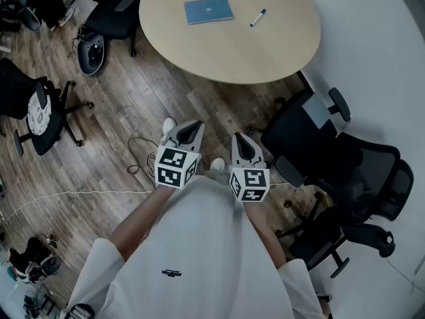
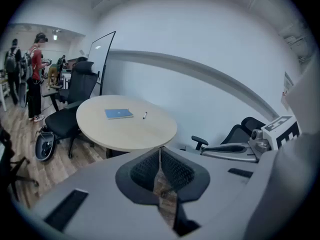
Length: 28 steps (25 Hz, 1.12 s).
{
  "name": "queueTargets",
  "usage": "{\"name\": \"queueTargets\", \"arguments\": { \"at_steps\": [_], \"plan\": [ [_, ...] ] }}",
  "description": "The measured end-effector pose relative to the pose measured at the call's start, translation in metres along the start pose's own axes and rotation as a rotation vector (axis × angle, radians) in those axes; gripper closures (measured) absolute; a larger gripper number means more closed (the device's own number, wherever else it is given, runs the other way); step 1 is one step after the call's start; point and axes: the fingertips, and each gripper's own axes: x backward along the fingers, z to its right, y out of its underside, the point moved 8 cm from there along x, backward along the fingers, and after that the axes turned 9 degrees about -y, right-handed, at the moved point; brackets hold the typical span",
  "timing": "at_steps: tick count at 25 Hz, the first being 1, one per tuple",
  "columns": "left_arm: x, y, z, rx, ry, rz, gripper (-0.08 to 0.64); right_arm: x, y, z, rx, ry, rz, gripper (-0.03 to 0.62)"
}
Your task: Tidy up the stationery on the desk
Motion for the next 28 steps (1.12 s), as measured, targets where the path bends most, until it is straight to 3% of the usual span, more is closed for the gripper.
{"name": "queueTargets", "arguments": {
  "at_steps": [3,6,10,14,18,20,24,28],
  "plan": [
    [0.018,0.020,0.056,0.012,-0.065,0.002,0.532,0.048,0.026,0.019,-0.044,-0.034,0.001,0.554],
    [0.035,0.039,0.106,0.034,-0.078,-0.014,0.532,0.094,0.045,0.033,-0.057,-0.065,-0.007,0.554],
    [0.049,0.052,0.128,0.012,-0.096,-0.029,0.532,0.116,0.060,0.037,-0.076,-0.133,-0.009,0.554],
    [0.056,0.057,0.122,0.016,-0.127,-0.029,0.532,0.117,0.064,0.037,-0.140,-0.179,0.018,0.553],
    [0.040,0.057,0.115,0.115,-0.091,-0.065,0.532,0.100,0.048,0.053,-0.139,-0.167,0.037,0.553],
    [0.027,0.049,0.104,0.124,-0.093,-0.065,0.532,0.084,0.038,0.060,-0.147,-0.167,0.035,0.552],
    [-0.013,0.014,0.059,0.153,-0.092,-0.039,0.532,0.031,0.002,0.063,-0.136,-0.178,0.039,0.552],
    [-0.070,-0.048,0.001,0.152,-0.050,-0.031,0.532,-0.042,-0.054,0.069,-0.128,-0.155,0.042,0.552]
  ]
}}
